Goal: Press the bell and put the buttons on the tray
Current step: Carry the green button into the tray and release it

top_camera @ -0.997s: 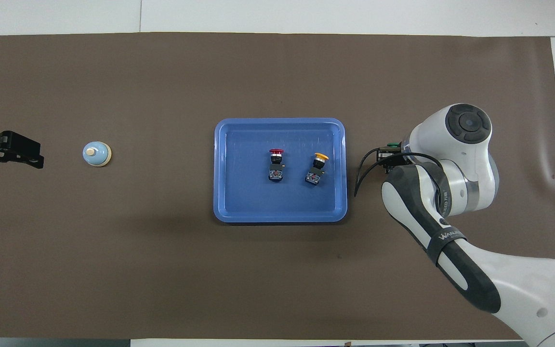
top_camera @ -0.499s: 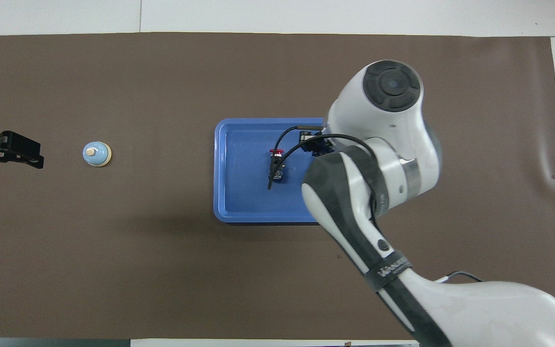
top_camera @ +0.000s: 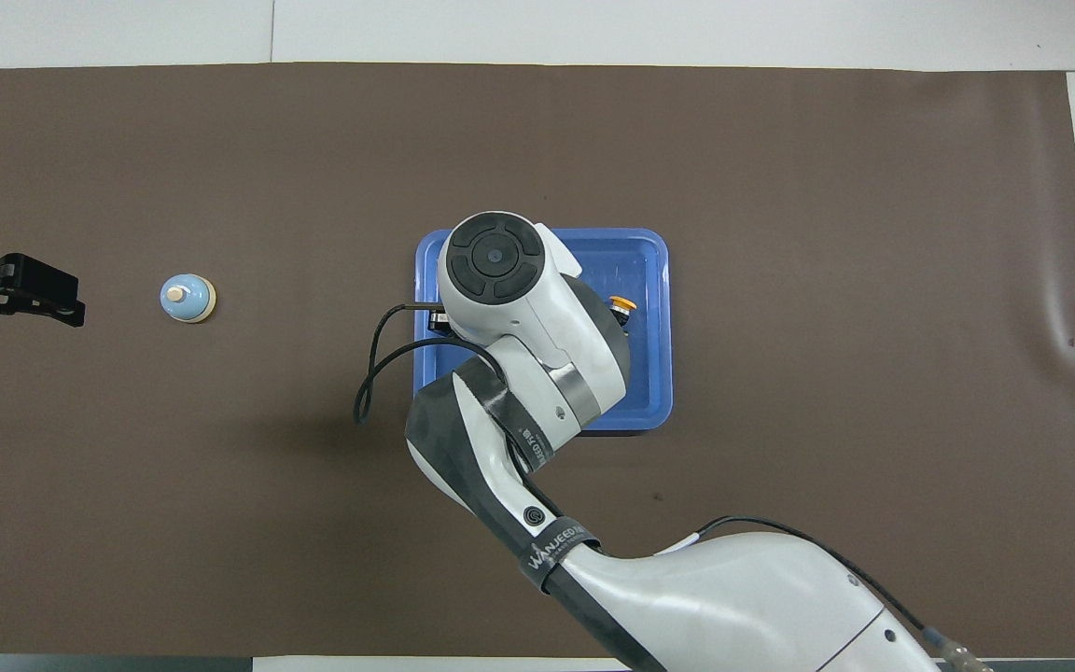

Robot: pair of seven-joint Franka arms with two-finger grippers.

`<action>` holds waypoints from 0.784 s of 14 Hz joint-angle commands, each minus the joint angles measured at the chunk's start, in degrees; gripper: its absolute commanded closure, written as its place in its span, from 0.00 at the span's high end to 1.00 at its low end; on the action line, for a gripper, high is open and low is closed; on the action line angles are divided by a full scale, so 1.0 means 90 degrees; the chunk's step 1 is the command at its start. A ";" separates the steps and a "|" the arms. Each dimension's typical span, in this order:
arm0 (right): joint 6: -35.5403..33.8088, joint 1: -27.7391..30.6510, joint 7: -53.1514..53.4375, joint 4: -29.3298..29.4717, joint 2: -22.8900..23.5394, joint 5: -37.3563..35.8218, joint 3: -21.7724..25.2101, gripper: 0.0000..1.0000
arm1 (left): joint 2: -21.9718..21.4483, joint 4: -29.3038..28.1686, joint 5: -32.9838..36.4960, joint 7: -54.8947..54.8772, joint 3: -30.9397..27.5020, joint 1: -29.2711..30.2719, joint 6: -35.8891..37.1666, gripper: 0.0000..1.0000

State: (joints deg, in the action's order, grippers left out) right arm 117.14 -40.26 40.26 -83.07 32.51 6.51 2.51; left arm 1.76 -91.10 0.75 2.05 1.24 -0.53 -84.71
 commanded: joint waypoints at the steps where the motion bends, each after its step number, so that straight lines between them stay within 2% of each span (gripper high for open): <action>1: 0.0011 -0.0136 0.0146 0.0187 0.0157 0.0009 0.0024 0.45 | -0.0068 -0.0005 -0.0054 -0.0013 -0.0031 0.0000 0.0008 1.00; 2: -0.0047 -0.0136 0.0146 0.0187 0.0148 -0.0049 0.0033 0.99 | -0.0068 -0.0005 -0.0054 -0.0013 -0.0031 0.0000 0.0008 1.00; 6: -0.0691 -0.0049 0.0127 0.0265 0.0022 -0.0226 0.0082 1.00 | -0.0068 -0.0005 -0.0054 -0.0013 -0.0031 0.0000 0.0008 1.00; 8: -0.0702 0.0078 0.0078 0.0207 -0.0339 -0.0284 0.0160 1.00 | -0.0068 -0.0005 -0.0054 -0.0013 -0.0031 0.0000 0.0008 1.00; 11: -0.1227 0.0584 -0.0485 -0.0115 -0.1177 -0.0362 0.0199 1.00 | -0.0059 -0.0005 -0.0054 -0.0013 -0.0031 0.0000 0.0008 1.00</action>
State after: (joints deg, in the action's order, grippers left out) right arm 109.22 -38.58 39.72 -80.83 28.32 4.05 4.67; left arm 1.76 -91.10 0.75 2.05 1.24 -0.53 -84.71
